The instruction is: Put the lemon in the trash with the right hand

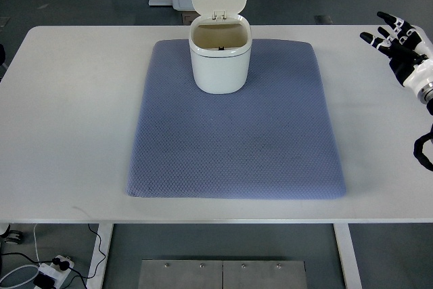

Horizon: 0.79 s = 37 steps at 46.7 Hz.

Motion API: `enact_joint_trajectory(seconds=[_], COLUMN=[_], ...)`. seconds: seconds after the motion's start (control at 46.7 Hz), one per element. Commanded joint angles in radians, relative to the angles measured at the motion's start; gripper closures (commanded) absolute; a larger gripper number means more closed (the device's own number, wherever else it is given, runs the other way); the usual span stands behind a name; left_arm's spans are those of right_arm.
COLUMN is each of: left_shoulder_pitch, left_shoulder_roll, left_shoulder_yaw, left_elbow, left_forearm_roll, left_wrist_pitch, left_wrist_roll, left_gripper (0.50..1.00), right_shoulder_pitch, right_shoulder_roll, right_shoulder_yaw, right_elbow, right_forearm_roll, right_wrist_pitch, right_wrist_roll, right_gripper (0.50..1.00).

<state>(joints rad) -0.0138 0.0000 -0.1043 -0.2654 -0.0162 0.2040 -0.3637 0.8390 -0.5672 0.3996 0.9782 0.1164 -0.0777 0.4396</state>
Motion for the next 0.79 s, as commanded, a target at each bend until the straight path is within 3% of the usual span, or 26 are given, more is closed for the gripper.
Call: enact_joint_trajectory(seconds=[0.0,0.214,0.407,0.771], left_shoulder_pitch=[0.000,0.000,0.000,0.000], left_shoulder_roll=[0.000,0.000,0.000,0.000], left_shoulder_yaw=[0.000,0.000,0.000,0.000], left_elbow=[0.000,0.000,0.000,0.000], left_forearm_roll=[-0.001,0.001,0.001,-0.001], left_wrist_pitch=[0.000,0.000,0.000,0.000], left_wrist_roll=[0.000,0.000,0.000,0.000], left_gripper=[0.500,0.500,0.500,0.500], right_shoulder_pitch=[-0.001,-0.015,-0.047,-0.101], right_shoulder_roll=[0.052,0.145,0.202,0.237], right_shoulder_yaw=[0.019,0.107,0.220,0.320], right_elbow=[-0.074,-0.177,-0.226,-0.254], right_forearm_roll=[0.003,0.008,0.009,0.009], right_wrist_pitch=[0.032,0.078,0.122,0.151], right_wrist_roll=[-0.002,-0.073,-0.183,-0.188], right_gripper=[0.500,0.500,0.500,0.500])
